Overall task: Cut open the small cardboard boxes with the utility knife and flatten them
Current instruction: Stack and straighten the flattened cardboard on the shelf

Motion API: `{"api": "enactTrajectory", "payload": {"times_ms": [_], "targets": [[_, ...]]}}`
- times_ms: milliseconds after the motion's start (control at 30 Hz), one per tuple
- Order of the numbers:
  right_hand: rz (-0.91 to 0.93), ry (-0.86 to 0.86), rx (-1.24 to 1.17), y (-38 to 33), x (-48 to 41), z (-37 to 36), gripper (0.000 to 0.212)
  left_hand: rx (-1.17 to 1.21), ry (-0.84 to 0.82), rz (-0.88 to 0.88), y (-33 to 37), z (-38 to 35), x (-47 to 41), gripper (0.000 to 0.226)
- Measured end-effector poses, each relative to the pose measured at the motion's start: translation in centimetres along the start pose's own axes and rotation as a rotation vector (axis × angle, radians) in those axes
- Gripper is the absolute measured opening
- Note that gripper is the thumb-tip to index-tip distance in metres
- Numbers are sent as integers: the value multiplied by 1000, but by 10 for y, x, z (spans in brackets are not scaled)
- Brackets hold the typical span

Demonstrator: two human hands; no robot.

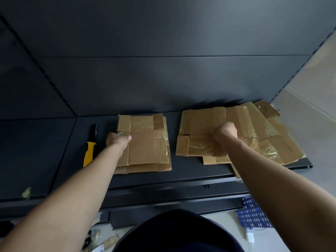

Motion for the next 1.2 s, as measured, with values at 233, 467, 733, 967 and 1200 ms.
{"api": "enactTrajectory", "payload": {"times_ms": [233, 467, 733, 967, 1200], "targets": [[-21, 0, -420, -17, 3, 8, 31, -143, 17, -53, -2, 8, -7, 70], [77, 166, -377, -22, 20, 12, 26, -72, -20, -83, 1, 12, -7, 81], [-64, -196, -507, -14, 23, 4, 26, -115, -74, -121, 5, 11, -13, 68], [141, -355, -480, -57, 86, -39, 27, 42, -70, -95, 9, 13, -14, 41], [207, -293, -167, -66, 127, -95, 46, -130, -335, -144, 0, 11, -7, 94]]}}
Point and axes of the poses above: each hand's wrist, its own x-axis away from the middle knuckle, its own z-axis out of the back of the hand, y = z × x, the point moved 4 cm from there along -x, towards the middle knuckle, and after that the axes turned 12 degrees about y, right-handed, at the moved point
